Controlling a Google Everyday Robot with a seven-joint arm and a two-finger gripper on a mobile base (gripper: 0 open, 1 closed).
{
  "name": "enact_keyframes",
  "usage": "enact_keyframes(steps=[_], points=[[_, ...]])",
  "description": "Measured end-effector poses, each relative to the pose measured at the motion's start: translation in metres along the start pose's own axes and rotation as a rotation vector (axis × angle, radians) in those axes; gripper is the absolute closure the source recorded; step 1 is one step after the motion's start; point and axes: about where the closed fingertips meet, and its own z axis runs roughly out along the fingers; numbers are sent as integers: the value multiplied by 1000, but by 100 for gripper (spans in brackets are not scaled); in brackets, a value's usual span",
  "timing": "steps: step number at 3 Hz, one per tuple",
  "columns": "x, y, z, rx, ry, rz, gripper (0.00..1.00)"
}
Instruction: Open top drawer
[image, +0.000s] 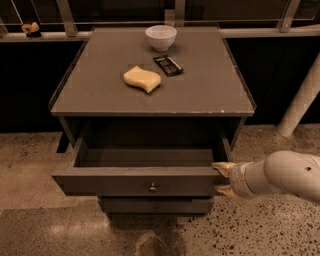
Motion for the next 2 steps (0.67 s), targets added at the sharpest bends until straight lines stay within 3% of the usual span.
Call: enact_keyframes(steps=[2], points=[[0, 14, -3, 5, 11, -24, 100]])
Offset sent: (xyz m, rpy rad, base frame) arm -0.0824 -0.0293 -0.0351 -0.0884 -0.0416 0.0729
